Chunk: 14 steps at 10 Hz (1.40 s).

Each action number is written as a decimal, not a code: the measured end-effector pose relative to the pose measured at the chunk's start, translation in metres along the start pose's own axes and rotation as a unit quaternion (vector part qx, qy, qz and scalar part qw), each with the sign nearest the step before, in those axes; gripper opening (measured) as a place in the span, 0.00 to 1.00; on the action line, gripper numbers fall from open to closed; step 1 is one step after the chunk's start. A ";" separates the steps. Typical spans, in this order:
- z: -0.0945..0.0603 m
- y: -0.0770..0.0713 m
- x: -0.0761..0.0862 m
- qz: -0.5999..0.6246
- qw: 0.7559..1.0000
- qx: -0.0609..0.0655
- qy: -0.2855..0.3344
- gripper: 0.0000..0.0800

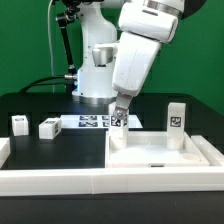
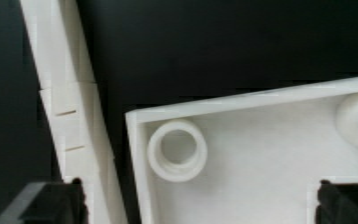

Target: Assemble square table

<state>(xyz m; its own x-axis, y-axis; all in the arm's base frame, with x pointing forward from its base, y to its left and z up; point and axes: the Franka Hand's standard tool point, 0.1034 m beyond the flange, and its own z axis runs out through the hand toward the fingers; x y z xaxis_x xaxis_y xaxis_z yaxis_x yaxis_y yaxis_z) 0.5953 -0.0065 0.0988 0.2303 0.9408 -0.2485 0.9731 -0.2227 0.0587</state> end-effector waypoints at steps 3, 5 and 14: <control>0.017 0.001 -0.049 0.103 0.995 -0.001 -0.004 0.81; 0.023 0.001 -0.061 0.173 0.985 -0.003 -0.004 0.81; 0.035 -0.011 -0.094 0.496 0.867 0.054 -0.004 0.81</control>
Offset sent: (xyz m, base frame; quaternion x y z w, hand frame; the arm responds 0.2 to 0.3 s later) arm -0.0153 -0.0487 -0.0033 -0.0193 0.0191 0.1157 0.9929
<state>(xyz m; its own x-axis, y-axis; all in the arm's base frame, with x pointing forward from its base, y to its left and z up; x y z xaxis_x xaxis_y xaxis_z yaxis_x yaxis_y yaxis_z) 0.5634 -0.1017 0.0879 0.9529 0.2718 -0.1342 0.2912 -0.9439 0.1559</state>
